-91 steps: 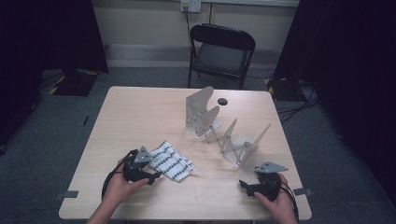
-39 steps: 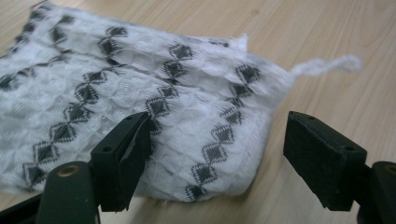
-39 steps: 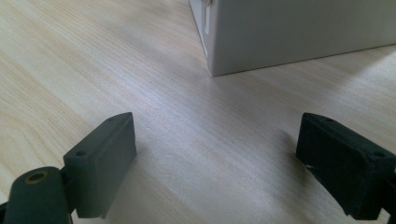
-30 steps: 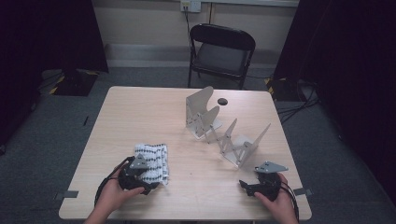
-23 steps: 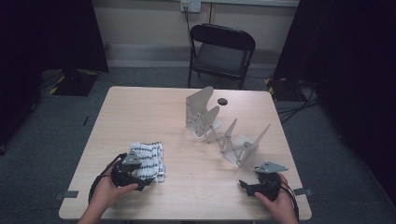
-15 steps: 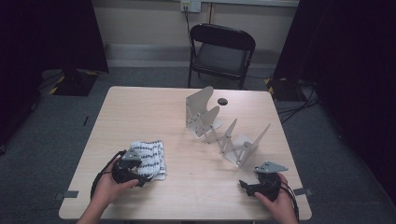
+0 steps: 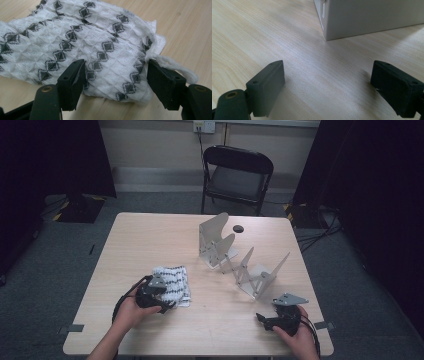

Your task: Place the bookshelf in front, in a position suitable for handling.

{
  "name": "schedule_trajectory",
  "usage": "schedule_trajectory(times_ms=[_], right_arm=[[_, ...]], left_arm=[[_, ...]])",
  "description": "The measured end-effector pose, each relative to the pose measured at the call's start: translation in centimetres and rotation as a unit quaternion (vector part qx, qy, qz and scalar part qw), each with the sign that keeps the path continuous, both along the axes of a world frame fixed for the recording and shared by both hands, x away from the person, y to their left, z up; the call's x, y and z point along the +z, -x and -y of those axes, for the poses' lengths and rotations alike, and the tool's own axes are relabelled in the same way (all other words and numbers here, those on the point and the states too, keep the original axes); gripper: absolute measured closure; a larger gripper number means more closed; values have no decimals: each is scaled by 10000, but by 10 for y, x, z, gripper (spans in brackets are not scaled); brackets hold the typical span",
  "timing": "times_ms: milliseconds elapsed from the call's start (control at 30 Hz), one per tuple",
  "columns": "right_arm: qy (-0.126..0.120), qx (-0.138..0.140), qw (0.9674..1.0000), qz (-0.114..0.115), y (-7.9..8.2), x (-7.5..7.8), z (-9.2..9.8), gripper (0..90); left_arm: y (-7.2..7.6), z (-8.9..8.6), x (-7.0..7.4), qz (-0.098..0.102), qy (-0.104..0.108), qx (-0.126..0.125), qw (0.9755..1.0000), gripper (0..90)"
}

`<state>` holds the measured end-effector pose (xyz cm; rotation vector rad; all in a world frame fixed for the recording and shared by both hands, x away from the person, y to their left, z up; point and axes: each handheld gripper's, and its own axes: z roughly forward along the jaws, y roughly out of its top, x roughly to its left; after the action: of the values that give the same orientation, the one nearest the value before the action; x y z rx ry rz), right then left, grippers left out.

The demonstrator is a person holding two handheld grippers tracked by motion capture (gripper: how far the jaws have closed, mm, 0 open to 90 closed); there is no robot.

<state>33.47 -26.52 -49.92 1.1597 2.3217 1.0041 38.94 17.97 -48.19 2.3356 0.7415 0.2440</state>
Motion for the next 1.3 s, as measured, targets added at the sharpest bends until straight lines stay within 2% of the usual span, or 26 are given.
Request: schedule_trajectory(times_ms=[133,300,367,467,700,733,800,933,967,1000,1100,1167,1300], right_arm=[[0,1,10000,1,0,0,0,114],[0,-1,10000,-1,0,0,0,114],[-1,-1,10000,-1,0,0,0,114],[-1,0,10000,0,0,0,0,114],[-1,0,10000,-1,0,0,0,114],[1,1,10000,1,0,0,0,115],[2,1,10000,2,0,0,0,115],[-1,-2,10000,-2,0,0,0,115],[-1,-2,10000,-2,0,0,0,115],[-2,-5,10000,-12,1,0,0,115],[2,-13,10000,-3,1,0,0,115],[0,-17,10000,-9,1,0,0,115],[-1,-17,10000,-9,1,0,0,115]], left_arm=[[-4,15,0,21,0,-193,9998,316],[-8,34,-3,71,164,-414,9990,316],[-10,39,-2,109,112,-507,9986,313],[-10,40,-2,65,139,-475,9988,303],[-5,22,0,86,-9,-160,9998,239],[-4,15,0,67,-59,-45,10000,220],[-4,11,-1,38,-21,-3,10000,220],[-1,-11,-1,-2,-11,200,9998,218],[-1,-11,-1,-2,-11,200,9998,218],[-1,-20,-2,-39,-5,313,9995,219],[-2,-33,-3,-68,69,486,9988,222],[-4,-38,-3,-124,173,582,9981,222],[-7,-45,-1,-91,181,693,9974,227]])
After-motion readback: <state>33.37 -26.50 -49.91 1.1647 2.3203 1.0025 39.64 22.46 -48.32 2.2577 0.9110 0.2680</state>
